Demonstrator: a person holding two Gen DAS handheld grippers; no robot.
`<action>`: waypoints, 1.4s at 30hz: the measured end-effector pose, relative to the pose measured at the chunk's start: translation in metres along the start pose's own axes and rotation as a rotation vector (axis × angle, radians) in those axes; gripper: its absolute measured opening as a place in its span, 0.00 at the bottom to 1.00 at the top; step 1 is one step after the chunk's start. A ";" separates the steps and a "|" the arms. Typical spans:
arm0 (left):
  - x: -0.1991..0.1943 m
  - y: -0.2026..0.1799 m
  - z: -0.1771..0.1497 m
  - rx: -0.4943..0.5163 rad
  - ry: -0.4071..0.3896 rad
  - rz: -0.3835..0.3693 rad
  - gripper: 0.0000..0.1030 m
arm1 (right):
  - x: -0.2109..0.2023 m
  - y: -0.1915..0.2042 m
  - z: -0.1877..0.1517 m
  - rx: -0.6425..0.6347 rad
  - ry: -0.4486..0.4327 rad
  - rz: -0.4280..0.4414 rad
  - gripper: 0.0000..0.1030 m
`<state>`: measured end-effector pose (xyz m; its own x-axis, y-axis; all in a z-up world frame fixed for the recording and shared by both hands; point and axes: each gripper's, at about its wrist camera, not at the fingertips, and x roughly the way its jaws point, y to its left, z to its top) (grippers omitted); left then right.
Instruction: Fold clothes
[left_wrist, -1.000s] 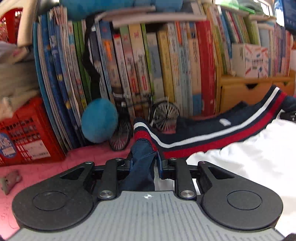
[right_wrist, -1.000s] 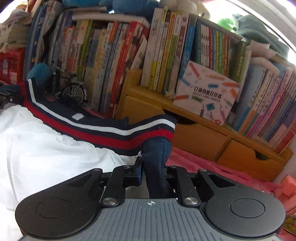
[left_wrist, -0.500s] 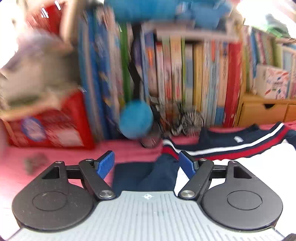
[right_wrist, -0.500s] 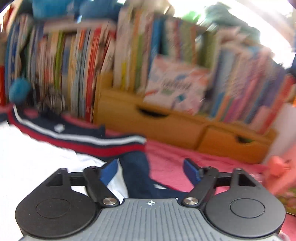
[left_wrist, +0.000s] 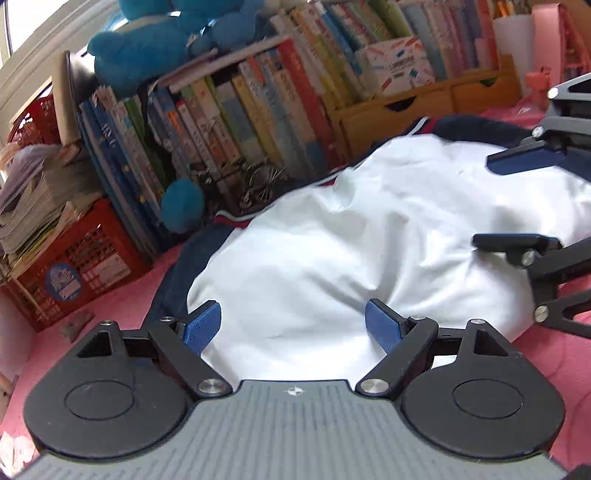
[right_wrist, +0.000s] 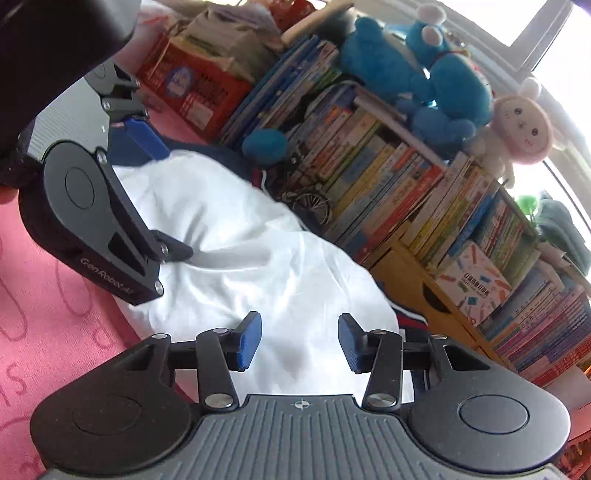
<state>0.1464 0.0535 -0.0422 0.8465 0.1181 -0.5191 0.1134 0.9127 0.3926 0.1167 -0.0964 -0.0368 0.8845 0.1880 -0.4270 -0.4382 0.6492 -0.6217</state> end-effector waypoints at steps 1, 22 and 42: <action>0.001 0.003 -0.005 -0.005 0.000 0.009 0.85 | 0.007 0.006 -0.002 -0.051 0.030 -0.032 0.44; 0.010 0.077 -0.032 -0.214 0.088 0.073 1.00 | -0.031 -0.098 -0.146 0.028 0.390 -0.375 0.44; 0.010 0.077 -0.030 -0.204 0.084 0.088 1.00 | -0.031 -0.002 0.022 0.406 -0.046 0.281 0.69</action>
<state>0.1481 0.1371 -0.0398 0.8015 0.2252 -0.5539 -0.0737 0.9565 0.2823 0.0940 -0.0869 -0.0078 0.7515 0.4234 -0.5059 -0.5707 0.8019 -0.1767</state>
